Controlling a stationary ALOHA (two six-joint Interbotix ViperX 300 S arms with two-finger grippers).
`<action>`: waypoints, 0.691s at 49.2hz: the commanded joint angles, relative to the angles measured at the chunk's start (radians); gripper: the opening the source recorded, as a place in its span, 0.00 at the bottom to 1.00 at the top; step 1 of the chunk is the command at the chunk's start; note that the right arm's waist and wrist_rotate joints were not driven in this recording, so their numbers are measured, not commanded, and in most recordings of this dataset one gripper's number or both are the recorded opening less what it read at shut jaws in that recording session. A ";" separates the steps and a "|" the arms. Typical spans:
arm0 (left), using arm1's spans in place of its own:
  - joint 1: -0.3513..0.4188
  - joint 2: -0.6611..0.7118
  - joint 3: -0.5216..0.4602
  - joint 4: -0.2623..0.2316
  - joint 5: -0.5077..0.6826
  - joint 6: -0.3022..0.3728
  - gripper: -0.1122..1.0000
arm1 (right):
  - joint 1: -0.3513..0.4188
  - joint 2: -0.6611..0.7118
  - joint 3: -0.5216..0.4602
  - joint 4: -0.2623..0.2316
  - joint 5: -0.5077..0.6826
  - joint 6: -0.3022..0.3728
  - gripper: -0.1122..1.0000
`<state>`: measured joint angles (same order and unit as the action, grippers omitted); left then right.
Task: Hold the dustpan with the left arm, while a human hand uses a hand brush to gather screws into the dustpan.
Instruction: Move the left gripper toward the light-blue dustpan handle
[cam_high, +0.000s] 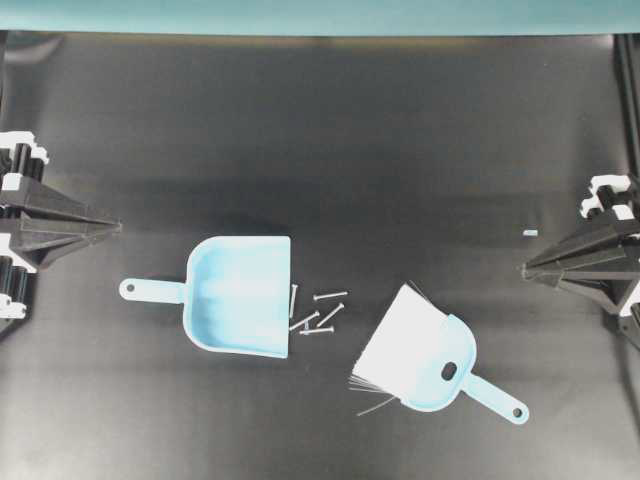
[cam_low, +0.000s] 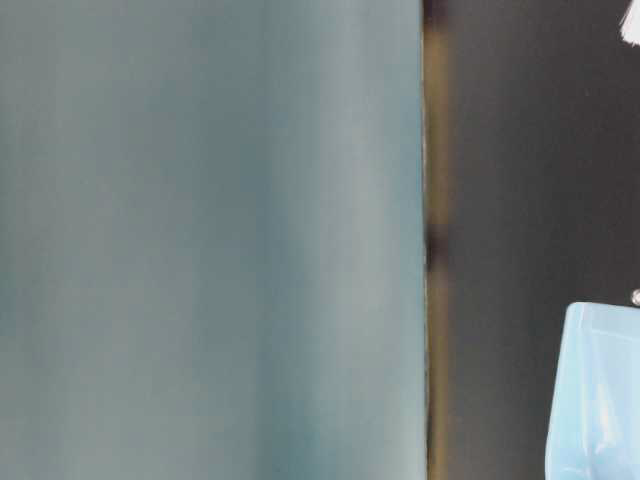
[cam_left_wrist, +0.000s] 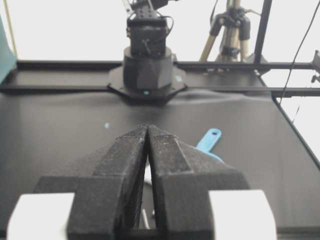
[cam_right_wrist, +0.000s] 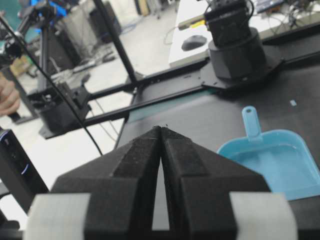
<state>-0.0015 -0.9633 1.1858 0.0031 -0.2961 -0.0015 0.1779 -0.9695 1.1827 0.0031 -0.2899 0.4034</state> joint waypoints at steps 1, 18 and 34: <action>-0.012 0.020 -0.014 0.041 0.031 -0.009 0.15 | 0.000 0.008 -0.011 -0.005 -0.005 0.000 0.13; -0.018 0.115 -0.012 0.040 0.210 -0.015 0.10 | 0.000 -0.124 0.035 -0.005 0.316 0.000 0.10; -0.032 0.279 -0.035 0.041 0.350 -0.012 0.10 | 0.000 -0.364 0.186 -0.005 0.368 0.000 0.10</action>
<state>-0.0245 -0.7164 1.1812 0.0414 0.0337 -0.0153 0.1779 -1.2778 1.3438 0.0000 0.0736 0.4034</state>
